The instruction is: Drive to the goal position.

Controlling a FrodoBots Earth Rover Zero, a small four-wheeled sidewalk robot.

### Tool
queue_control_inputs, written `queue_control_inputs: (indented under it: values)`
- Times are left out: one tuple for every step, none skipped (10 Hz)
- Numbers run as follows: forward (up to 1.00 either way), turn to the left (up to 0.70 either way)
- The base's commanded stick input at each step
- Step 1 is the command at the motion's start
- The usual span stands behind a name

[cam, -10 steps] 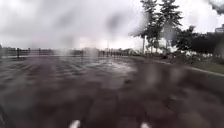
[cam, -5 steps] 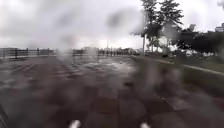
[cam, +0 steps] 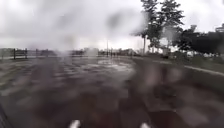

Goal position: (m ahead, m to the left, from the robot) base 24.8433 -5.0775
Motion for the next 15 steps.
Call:
queue_control_inputs:
  values:
    - [0.0, 0.0]
    - [0.0, 0.0]
    - [0.0, 0.0]
    - [0.0, 0.0]
    - [0.0, 0.0]
    - [0.0, 0.0]
    - [0.0, 0.0]
    - [0.0, 0.0]
    - [0.0, 0.0]
    - [0.16, 0.0]
    - [0.7, 0.0]
    - [0.7, 0.0]
    - [0.7, 0.0]
    - [0.7, 0.0]
    - [0.7, 0.0]
